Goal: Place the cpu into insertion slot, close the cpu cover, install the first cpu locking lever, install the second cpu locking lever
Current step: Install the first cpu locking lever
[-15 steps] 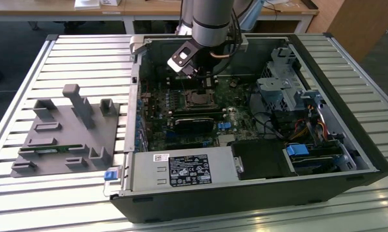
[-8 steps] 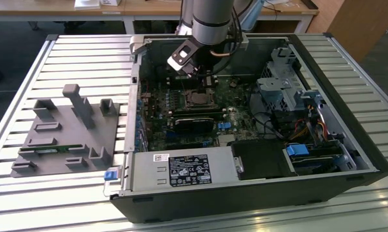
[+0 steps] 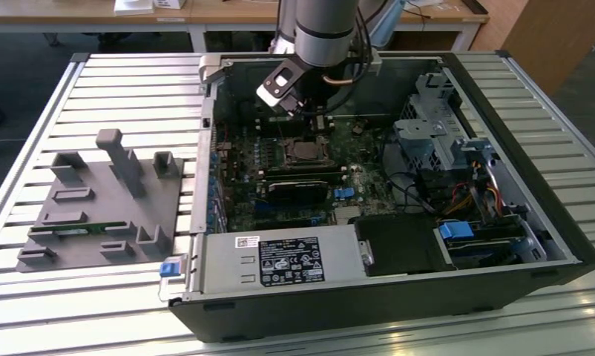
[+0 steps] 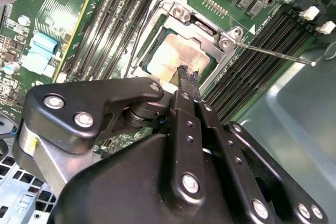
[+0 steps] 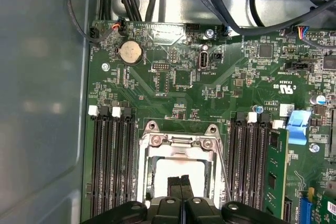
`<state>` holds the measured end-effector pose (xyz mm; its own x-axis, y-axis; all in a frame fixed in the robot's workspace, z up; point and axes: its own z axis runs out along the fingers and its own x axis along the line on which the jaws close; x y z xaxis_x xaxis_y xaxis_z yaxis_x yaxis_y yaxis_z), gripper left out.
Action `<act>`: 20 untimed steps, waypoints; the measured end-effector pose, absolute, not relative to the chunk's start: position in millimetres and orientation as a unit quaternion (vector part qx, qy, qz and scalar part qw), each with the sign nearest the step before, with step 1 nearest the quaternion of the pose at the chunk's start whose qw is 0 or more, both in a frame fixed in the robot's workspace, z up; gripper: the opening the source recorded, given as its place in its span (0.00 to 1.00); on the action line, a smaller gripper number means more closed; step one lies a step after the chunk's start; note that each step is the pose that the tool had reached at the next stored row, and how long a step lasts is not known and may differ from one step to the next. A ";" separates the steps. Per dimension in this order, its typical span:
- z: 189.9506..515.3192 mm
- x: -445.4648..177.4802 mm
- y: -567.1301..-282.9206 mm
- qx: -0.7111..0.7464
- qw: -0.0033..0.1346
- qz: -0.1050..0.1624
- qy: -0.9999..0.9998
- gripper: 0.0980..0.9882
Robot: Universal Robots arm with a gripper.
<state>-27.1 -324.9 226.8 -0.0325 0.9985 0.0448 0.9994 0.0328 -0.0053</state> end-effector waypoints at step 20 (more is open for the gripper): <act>250.1 -27.1 -324.9 -0.695 0.018 -0.014 -0.718 0.02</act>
<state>-27.1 -324.9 250.1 -0.0326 0.9985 0.0448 0.9994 0.0328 -0.0053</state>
